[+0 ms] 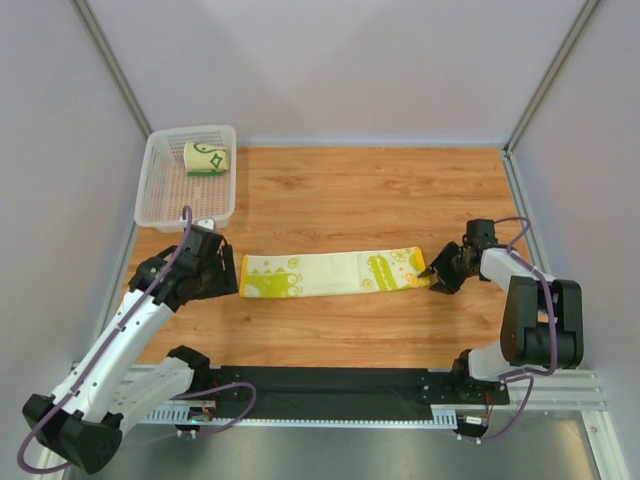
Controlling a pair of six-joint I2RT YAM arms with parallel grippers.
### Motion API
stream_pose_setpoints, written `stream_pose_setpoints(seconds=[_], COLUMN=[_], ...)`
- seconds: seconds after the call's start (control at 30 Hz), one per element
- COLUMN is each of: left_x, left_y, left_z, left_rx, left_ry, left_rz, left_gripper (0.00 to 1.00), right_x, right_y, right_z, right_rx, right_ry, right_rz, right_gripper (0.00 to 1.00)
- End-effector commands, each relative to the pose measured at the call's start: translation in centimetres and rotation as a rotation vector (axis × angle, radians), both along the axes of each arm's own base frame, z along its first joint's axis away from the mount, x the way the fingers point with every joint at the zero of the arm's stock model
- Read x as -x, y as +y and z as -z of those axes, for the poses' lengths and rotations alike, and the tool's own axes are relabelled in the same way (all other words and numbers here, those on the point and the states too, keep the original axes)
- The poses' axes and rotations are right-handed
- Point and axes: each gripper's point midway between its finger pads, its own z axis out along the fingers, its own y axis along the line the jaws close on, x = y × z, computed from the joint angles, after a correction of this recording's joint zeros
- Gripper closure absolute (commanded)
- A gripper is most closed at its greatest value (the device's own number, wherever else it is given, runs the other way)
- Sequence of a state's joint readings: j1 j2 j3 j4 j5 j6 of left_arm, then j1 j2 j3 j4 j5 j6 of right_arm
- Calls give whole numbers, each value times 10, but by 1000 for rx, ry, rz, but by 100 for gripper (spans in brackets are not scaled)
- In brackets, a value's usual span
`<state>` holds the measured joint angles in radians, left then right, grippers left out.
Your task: Roll the towels
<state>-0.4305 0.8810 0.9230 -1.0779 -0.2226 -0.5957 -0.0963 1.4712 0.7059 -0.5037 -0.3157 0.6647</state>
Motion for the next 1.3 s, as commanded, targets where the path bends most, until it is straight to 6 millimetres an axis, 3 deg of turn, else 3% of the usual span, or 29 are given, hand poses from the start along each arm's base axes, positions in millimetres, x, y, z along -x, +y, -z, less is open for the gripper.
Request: stream_pose_setpoints(seconds=[0.0, 0.03, 0.07, 0.13, 0.17, 0.2, 0.33, 0.43, 0.57, 0.67, 0.87, 1.13, 1.27], left_x=[-9, -9, -10, -10, -10, -10, -4, -3, -14, -15, -16, -17, -17], left_y=[2, 2, 3, 3, 3, 2, -2, -4, -23, -26, -21, -13, -4], left_z=[-1, -1, -1, -2, -2, -3, -13, -23, -22, -13, -22, -26, -25], left_rx=[-22, -24, -27, -26, -26, -21, -2, 0, 67, 84, 73, 47, 13], left_ry=[-33, -38, -39, -43, -43, -47, -26, -51, -108, -115, -160, -182, -180], left_rz=[7, 4, 2, 2, 2, 7, 44, 91, 179, 171, 164, 132, 88], left_gripper=[28, 28, 28, 28, 28, 28, 30, 29, 29, 31, 30, 29, 29], right_x=[1, 3, 4, 5, 3, 2, -4, -14, -23, -26, -35, -31, -24], right_y=[-2, -3, -3, -5, -8, -11, -28, -38, -26, -4, 46, 147, 195], right_z=[13, 16, 16, 15, 11, 9, -12, -42, -76, -97, -141, -183, -193], right_rx=[13, 17, 17, 25, 35, 42, 144, 203, 220, 219, 239, 154, 140], right_ry=[-5, 1, 3, -1, -21, -29, -75, -157, -256, -312, -447, -585, -645], right_rz=[-7, -6, -5, 4, 13, 23, 38, 52, 18, -47, -196, -433, -533], right_gripper=[54, 58, 71, 84, 96, 100, 100, 100, 100, 100, 100, 100, 100])
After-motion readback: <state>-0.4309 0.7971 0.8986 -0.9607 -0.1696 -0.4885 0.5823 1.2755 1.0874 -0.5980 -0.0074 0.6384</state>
